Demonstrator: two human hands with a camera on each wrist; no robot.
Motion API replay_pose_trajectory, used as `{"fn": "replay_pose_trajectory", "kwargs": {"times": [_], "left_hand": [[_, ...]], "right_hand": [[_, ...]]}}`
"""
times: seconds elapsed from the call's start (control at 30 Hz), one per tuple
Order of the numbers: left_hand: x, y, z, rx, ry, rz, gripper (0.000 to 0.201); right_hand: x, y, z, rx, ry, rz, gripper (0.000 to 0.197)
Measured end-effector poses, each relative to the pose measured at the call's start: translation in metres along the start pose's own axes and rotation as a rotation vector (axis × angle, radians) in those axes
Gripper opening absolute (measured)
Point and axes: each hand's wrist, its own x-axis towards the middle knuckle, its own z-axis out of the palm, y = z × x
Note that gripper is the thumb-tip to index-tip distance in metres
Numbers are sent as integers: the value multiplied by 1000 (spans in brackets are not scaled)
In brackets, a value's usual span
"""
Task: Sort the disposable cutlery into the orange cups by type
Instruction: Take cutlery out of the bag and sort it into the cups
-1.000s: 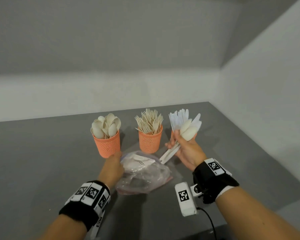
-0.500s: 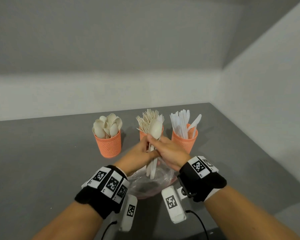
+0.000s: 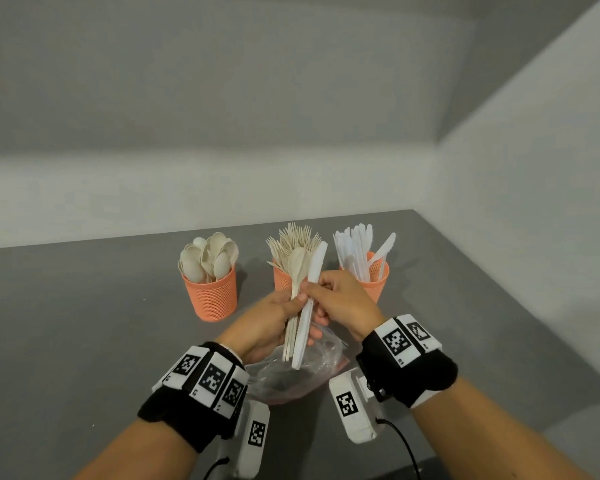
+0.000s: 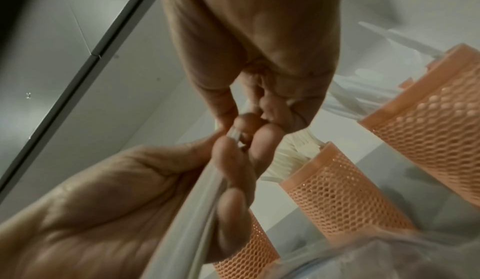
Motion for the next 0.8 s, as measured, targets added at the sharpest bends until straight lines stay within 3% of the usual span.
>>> {"fn": "replay_pose_trajectory", "kwargs": {"times": [0.1, 0.17, 0.27, 0.4, 0.47, 0.57, 0.7, 0.73, 0.8], "left_hand": [[1, 1, 1, -40, -21, -21, 43], [3, 2, -1, -68, 27, -33, 40], [6, 2, -5, -92, 110, -31, 30], [7, 4, -6, -71, 149, 32, 24], [7, 4, -5, -88, 147, 59, 24], [7, 4, -4, -100, 128, 68, 26], [5, 5, -5, -133, 79, 72, 27], [4, 5, -5, -140, 68, 72, 27], [3, 6, -7, -158, 50, 79, 27]], "right_hand": [[-3, -6, -8, -20, -26, 24, 21], [-2, -15, -21, -93, 15, -36, 16], [6, -32, -50, -147, 211, -167, 5], [21, -38, -85, -346, 508, -327, 11], [27, -29, -88, -475, 579, -336, 15], [38, -2, -82, -738, 558, -225, 20], [45, 20, -80, -1034, 425, 55, 30], [44, 18, -81, -1028, 421, 57, 36], [42, 8, -81, -947, 489, -89, 52]]}}
